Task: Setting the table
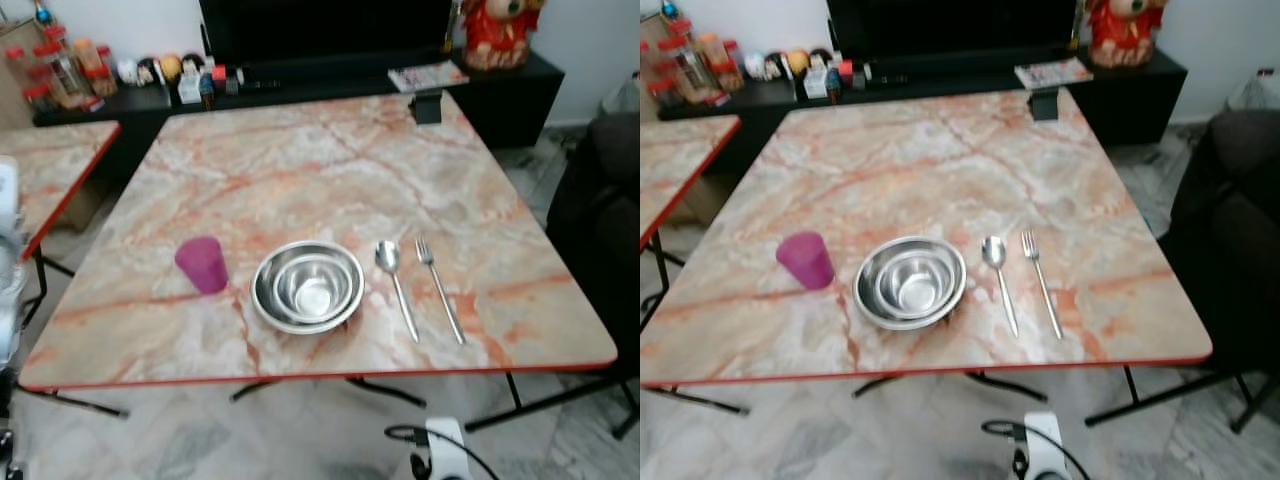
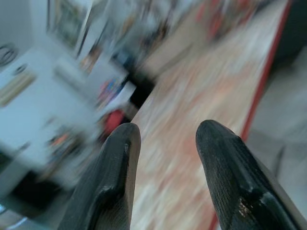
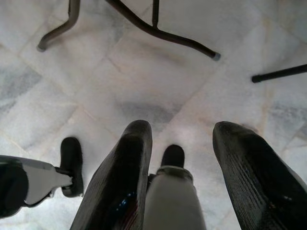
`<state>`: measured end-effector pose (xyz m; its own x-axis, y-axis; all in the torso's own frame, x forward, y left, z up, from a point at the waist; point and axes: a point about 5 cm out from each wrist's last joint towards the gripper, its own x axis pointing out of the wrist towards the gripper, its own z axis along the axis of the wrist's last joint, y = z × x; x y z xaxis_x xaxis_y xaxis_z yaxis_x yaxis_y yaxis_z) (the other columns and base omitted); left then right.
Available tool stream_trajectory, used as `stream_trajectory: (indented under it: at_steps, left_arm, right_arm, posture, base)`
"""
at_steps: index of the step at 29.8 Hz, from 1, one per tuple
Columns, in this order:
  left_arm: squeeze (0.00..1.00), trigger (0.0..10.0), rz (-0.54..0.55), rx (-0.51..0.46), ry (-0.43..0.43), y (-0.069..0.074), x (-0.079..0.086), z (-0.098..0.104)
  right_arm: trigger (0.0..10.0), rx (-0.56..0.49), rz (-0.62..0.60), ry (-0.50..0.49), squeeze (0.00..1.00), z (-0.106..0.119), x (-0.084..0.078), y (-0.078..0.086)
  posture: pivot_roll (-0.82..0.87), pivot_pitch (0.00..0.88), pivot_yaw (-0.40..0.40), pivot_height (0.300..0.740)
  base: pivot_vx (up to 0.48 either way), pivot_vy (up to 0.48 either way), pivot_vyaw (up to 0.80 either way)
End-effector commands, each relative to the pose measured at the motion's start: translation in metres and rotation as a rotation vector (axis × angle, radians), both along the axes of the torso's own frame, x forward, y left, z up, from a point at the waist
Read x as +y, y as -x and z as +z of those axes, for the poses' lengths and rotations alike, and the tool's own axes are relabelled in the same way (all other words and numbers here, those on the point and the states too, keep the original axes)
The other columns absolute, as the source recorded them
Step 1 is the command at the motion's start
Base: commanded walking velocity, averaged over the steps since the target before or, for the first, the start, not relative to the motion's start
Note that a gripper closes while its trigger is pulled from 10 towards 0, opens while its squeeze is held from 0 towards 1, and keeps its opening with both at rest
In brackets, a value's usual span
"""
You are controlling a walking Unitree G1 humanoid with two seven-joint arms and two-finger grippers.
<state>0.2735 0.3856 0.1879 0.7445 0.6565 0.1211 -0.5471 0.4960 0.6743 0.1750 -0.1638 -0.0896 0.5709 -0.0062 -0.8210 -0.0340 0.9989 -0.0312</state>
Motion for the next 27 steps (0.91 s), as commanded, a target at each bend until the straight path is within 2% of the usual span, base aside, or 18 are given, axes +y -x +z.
stream_trajectory:
  at_steps: [1, 3, 4, 6, 8, 9, 11, 12, 13, 15, 17, 19, 22, 25, 26, 27]
  left_arm:
    - [0.0, 10.0, 0.127, 0.056, -0.009, 0.021, 0.021, -0.015]
    - [0.0, 10.0, 0.153, 0.068, 0.003, 0.026, 0.024, -0.02]
    - [0.0, 10.0, 0.218, 0.116, 0.015, 0.04, 0.033, -0.039]
    - [0.0, 10.0, 0.253, 0.148, 0.018, 0.048, 0.037, -0.05]
    - [0.0, 10.0, 0.295, 0.215, 0.026, 0.059, 0.041, -0.07]
    - [0.0, 10.0, 0.314, 0.249, 0.035, 0.065, 0.042, -0.08]
    - [0.0, 10.0, 0.317, 0.383, 0.09, 0.079, 0.032, -0.119]
    - [0.0, 10.0, 0.317, 0.383, 0.09, 0.079, 0.032, -0.119]
    - [0.0, 10.0, 0.293, 0.45, 0.139, 0.083, 0.024, -0.137]
    - [0.0, 10.0, 0.266, 0.49, 0.195, 0.086, 0.016, -0.152]
    - [0.0, 10.0, 0.198, 0.564, 0.252, 0.088, 0.0, -0.173]
    - [0.0, 10.0, 0.162, 0.602, 0.275, 0.089, -0.009, -0.182]
    - [0.0, 10.0, 0.044, 0.634, 0.478, 0.088, -0.044, -0.212]
    - [0.0, 10.0, -0.068, 0.715, 0.57, 0.09, -0.073, -0.231]
    - [0.0, 10.0, -0.113, 0.734, 0.626, 0.09, -0.088, -0.239]
    - [0.0, 10.0, -0.113, 0.734, 0.626, 0.09, -0.088, -0.239]
  right_arm:
    - [10.0, 0.008, 0.008, -0.009, 0.0, 0.0, 0.004, 0.0]
    - [10.0, 0.008, 0.009, -0.01, 0.0, 0.0, 0.004, 0.0]
    - [10.0, 0.008, 0.011, -0.01, 0.0, 0.0, 0.004, -0.001]
    - [10.0, 0.008, 0.012, -0.011, 0.0, 0.0, 0.005, -0.002]
    - [10.0, 0.007, 0.011, -0.011, 0.0, 0.0, 0.005, -0.002]
    - [10.0, 0.008, 0.011, -0.011, 0.0, 0.0, 0.005, -0.002]
    - [10.0, 0.01, 0.005, -0.009, 0.0, 0.0, 0.003, -0.001]
    - [10.0, 0.01, 0.005, -0.009, 0.0, 0.0, 0.003, -0.001]
    - [10.0, 0.011, 0.0, -0.007, 0.0, 0.0, 0.003, -0.001]
    - [10.0, 0.012, -0.004, -0.007, 0.0, 0.0, 0.002, 0.0]
    - [10.0, 0.014, -0.009, -0.008, 0.0, -0.001, 0.002, 0.001]
    - [10.0, 0.015, -0.012, -0.009, 0.0, -0.001, 0.002, 0.001]
    - [10.0, 0.018, -0.02, -0.008, 0.0, -0.002, 0.001, 0.003]
    - [10.0, 0.023, -0.026, -0.006, 0.0, -0.002, 0.0, 0.005]
    - [10.0, 0.025, -0.028, -0.004, 0.0, -0.002, -0.001, 0.005]
    - [10.0, 0.025, -0.028, -0.004, 0.0, -0.002, -0.001, 0.005]
  posture:
    - [0.07, 0.0, 0.052, 0.74]
    - [0.07, 0.0, 0.052, 0.74]
    - [0.07, 0.0, 0.052, 0.74]
    - [0.07, 0.0, 0.051, 0.74]
    - [0.07, 0.0, 0.05, 0.74]
    - [0.07, 0.0, 0.051, 0.74]
    - [0.06, 0.0, 0.056, 0.74]
    - [0.06, 0.0, 0.056, 0.74]
    - [0.06, 0.0, 0.058, 0.74]
    - [0.05, 0.0, 0.06, 0.74]
    - [0.05, 0.0, 0.063, 0.74]
    - [0.05, 0.0, 0.063, 0.74]
    - [0.03, 0.0, 0.072, 0.74]
    - [0.02, 0.0, 0.073, 0.74]
    - [0.02, 0.0, 0.073, 0.74]
    - [0.02, 0.0, 0.073, 0.74]
  base:
    - [0.0, 0.0, 0.0]
    - [0.0, 0.0, 0.0]
    - [0.0, 0.0, 0.0]
    - [0.0, 0.0, 0.0]
    - [0.0, 0.0, 0.0]
    - [0.0, 0.0, 0.0]
    - [0.0, 0.0, 0.0]
    - [0.0, 0.0, 0.0]
    - [0.0, 0.0, 0.0]
    - [0.0, 0.0, 0.0]
    - [0.0, 0.0, 0.0]
    - [0.0, 0.0, 0.0]
    - [0.0, 0.0, 0.0]
    - [0.0, 0.0, 0.0]
    - [0.0, 0.0, 0.0]
    - [0.0, 0.0, 0.0]
